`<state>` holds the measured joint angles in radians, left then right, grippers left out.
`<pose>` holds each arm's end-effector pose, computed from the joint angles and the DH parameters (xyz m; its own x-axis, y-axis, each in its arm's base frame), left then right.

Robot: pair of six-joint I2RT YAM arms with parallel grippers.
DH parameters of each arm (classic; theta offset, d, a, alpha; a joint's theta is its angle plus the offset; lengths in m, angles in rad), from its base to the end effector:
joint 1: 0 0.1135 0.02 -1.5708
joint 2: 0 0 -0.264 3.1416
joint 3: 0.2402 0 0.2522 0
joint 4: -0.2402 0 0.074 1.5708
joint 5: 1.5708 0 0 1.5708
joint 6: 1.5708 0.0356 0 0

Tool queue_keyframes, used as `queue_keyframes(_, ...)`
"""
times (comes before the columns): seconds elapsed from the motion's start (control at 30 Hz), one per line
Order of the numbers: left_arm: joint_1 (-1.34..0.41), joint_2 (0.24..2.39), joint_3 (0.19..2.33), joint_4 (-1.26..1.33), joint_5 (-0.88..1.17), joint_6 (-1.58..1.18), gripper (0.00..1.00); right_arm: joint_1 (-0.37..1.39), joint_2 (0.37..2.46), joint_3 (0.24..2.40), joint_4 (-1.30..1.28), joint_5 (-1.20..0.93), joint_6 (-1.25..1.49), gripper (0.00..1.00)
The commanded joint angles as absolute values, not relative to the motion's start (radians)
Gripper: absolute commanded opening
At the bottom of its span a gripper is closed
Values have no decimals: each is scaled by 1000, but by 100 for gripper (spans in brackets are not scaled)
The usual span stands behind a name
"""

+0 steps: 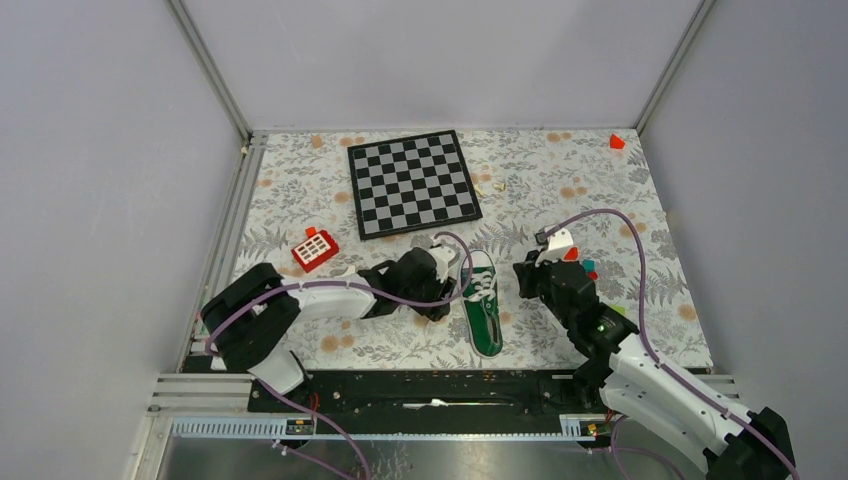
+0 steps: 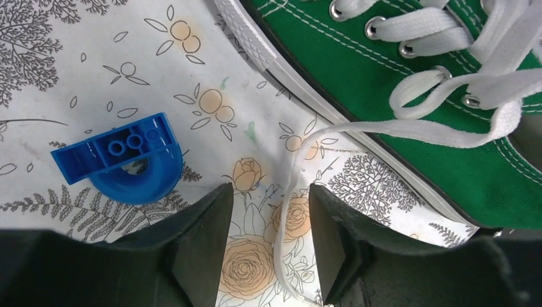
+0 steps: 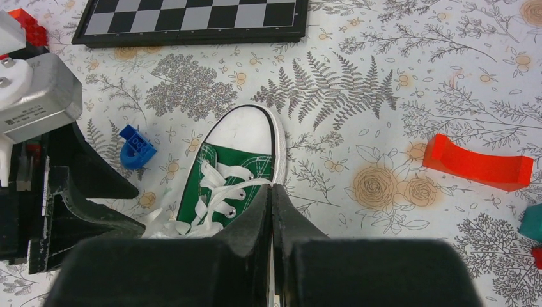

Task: Tie the shoes
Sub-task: Tie the shoelace on the shoe.

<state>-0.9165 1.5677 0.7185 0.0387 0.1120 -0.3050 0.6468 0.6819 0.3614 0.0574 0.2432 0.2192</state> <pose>0.1803 -0.2416 0.1540 -0.6715 0.3852 -0.6330 0.6644 0.6912 -0.2842 0.1418 0.0964 0.2314 -0.2894 0.0459 -0.9561 -0.3446 0.9269 0.1488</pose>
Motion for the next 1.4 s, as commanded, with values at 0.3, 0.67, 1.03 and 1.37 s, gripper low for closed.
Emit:
queue_keyframes(0.3, -1041, 1592, 822, -225, -85, -423, 0, 645, 643, 418, -39, 267, 253, 0)
queue_keyframes(0.67, -1101, 1126, 655, -291, -106, -615, 0, 646, 667, 469, -62, 271, 237, 0)
queue_keyframes(1.03, -1146, 967, 561, -360, 91, -688, 0, 637, 725, 523, -63, 343, 222, 0)
queue_keyframes(1.37, -1287, 1012, 550, -379, 56, -736, 0, 553, 912, 541, 33, 346, 230, 0)
